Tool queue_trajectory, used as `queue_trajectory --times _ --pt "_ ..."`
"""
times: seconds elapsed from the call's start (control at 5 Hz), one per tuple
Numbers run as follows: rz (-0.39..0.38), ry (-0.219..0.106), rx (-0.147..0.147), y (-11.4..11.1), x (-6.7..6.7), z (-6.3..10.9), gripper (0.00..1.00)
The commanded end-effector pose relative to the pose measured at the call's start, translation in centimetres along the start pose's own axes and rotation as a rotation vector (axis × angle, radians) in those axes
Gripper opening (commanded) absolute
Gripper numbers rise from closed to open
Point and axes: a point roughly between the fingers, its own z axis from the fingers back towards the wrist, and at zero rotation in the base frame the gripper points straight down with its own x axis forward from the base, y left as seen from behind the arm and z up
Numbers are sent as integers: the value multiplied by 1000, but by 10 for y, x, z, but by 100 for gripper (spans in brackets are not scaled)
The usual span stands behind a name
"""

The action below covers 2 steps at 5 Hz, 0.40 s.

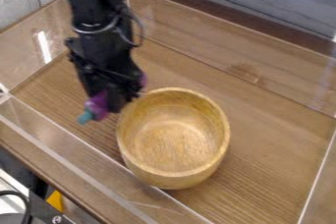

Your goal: Remove the purple eggplant from inside the brown bowl and put it on the table

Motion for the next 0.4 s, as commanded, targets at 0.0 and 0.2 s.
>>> queue_trajectory --times 0.0,0.2 --pt "-43 -57 33 26 10 -1 0" --pt "-24 -73 63 41 11 -8 0"
